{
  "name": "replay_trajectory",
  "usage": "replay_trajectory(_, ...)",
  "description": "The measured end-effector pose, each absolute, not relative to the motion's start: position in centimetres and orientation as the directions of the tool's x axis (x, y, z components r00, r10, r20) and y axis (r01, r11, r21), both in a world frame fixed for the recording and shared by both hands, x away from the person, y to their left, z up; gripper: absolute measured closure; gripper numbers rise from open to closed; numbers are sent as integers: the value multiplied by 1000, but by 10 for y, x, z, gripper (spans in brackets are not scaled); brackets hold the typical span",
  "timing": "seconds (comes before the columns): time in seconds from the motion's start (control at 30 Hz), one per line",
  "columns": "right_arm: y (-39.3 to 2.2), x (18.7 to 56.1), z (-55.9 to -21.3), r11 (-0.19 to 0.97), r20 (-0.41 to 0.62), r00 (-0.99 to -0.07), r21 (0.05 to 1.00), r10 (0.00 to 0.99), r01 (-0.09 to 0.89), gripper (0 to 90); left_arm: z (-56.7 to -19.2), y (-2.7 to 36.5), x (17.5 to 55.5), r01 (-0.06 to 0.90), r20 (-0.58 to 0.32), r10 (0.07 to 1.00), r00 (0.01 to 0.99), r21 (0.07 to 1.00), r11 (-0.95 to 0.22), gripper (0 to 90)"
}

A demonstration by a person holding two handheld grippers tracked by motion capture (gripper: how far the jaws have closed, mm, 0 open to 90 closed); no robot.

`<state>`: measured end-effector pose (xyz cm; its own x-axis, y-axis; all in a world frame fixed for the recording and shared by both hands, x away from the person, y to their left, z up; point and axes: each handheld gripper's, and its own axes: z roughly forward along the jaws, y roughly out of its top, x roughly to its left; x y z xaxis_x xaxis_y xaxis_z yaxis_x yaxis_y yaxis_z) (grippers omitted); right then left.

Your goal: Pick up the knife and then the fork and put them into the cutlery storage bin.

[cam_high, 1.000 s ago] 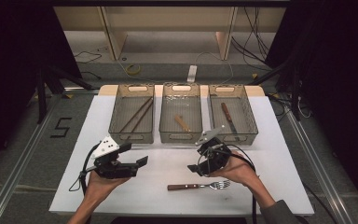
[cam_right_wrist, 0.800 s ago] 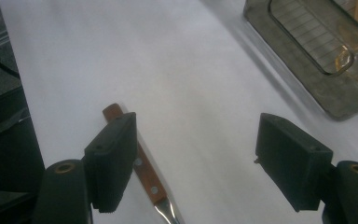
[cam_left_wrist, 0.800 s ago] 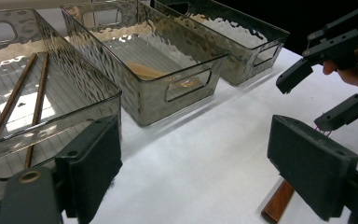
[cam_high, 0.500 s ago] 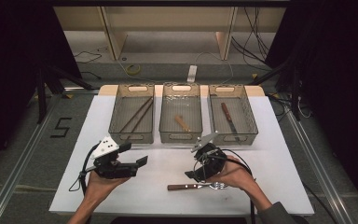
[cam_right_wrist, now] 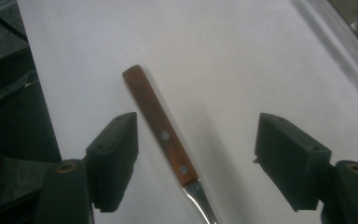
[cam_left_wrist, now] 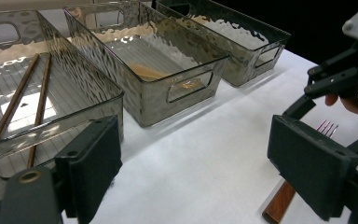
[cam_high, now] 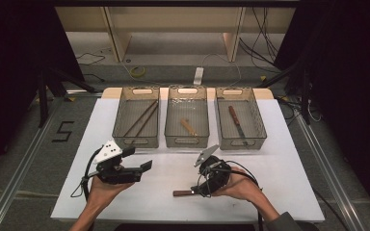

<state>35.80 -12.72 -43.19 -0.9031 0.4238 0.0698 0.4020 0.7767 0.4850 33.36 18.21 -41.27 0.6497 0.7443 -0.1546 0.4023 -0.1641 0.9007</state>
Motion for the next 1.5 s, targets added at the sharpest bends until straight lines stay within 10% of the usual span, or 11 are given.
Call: replay_trajectory(1.5,-119,347,-462,860,27,-920,347,391,375,659,-413,181,334,401,-154,743,651,901,-165,168)
